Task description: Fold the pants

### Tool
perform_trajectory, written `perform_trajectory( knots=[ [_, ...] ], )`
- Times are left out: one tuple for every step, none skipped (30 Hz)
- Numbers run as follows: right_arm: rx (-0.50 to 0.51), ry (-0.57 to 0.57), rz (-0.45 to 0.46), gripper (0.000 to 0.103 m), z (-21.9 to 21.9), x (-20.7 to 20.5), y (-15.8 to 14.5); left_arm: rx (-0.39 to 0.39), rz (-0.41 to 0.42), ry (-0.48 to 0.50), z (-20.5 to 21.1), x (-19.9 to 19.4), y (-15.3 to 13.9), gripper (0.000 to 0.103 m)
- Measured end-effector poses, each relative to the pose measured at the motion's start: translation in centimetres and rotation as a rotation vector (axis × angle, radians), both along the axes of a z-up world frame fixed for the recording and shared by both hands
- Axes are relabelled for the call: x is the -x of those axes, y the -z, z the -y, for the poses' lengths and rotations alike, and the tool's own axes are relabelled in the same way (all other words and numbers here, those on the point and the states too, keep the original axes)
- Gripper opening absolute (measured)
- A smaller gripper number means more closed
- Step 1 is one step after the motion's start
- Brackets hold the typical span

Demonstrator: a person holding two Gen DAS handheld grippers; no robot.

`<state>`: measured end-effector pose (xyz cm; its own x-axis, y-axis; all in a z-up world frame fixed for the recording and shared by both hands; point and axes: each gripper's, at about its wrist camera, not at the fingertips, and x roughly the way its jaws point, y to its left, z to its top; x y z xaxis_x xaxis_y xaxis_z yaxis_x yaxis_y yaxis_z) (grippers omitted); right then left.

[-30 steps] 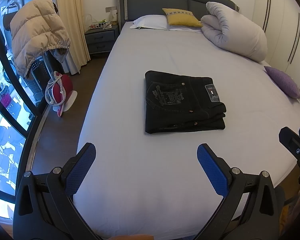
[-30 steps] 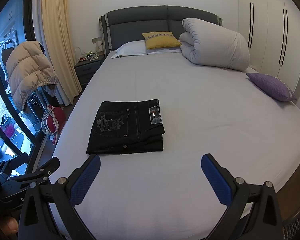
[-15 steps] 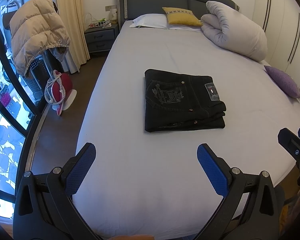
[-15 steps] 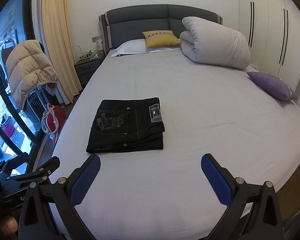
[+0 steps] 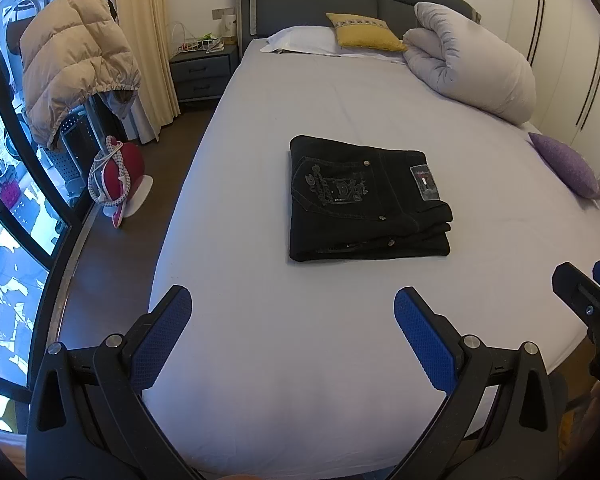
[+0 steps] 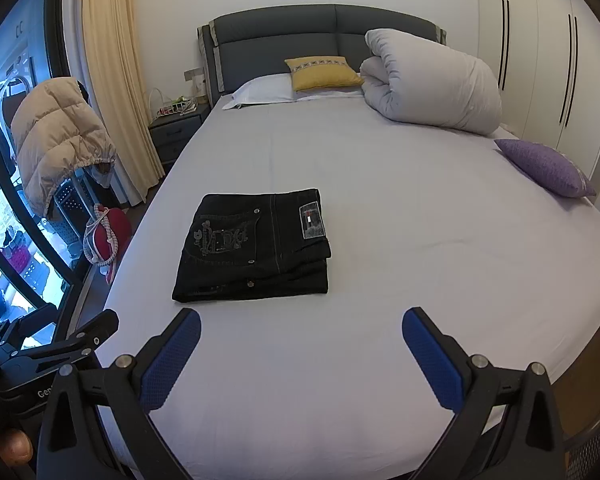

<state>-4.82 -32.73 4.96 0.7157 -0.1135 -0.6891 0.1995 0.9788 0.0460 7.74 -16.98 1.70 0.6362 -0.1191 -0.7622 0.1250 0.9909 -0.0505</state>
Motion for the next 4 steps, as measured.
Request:
perform_trajectory(
  knots=[
    [-0.001,0.0,-0.001,0.103,0.08,-0.05,-0.01,-0.002,0.004,0.0,0.01,0.07,-0.03,0.103],
    [-0.002,0.0,-0.002,0.103,0.07,-0.01,0.01,-0.007,0.007,-0.001,0.04,0.1,-0.04,0.103],
    [-0.002,0.0,-0.002,0.103,0.04,0.04,0.03,-0.01,0.008,-0.001,0.05,0.11,-0.05,0.103],
    [-0.002,0.001,-0.001,0.103,0.03,0.06,0.04,-0.007,0.006,0.001,0.05,0.08,-0.04,0.103]
  ],
)
